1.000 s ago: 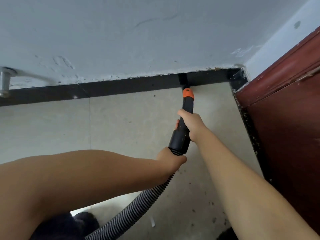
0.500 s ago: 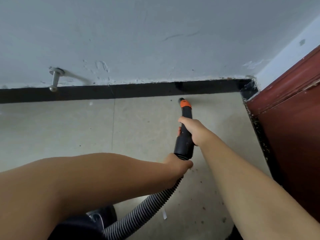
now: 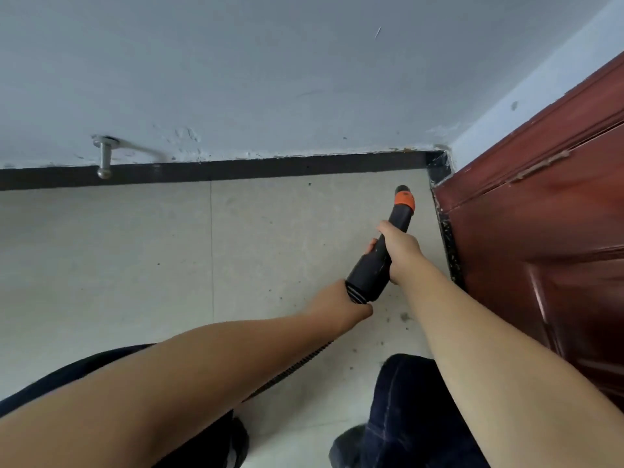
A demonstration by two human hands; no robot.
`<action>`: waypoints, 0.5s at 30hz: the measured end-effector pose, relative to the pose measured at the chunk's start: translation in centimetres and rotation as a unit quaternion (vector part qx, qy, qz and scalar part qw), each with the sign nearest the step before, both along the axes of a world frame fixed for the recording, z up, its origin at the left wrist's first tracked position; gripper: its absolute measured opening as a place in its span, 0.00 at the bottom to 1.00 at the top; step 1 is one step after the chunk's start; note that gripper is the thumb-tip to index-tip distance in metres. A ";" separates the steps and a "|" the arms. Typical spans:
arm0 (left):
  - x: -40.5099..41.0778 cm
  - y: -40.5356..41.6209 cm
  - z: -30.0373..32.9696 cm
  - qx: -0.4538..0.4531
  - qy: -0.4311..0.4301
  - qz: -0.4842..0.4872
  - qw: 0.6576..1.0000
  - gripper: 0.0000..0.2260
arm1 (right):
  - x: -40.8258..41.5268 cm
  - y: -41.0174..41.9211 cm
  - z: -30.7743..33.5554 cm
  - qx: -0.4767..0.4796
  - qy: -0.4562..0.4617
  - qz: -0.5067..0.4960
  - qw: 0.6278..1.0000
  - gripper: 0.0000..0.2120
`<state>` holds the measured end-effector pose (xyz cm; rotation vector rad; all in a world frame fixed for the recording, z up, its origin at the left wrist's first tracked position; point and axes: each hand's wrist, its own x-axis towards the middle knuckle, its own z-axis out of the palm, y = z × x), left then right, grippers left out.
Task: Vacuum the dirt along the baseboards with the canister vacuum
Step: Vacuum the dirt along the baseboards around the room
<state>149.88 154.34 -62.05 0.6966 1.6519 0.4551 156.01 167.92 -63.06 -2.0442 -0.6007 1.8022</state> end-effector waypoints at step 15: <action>-9.1 -13.0 31.6 0.006 0.108 0.244 0.964 0.13 | -14.3 -13.5 37.6 0.160 0.056 0.195 0.966 0.05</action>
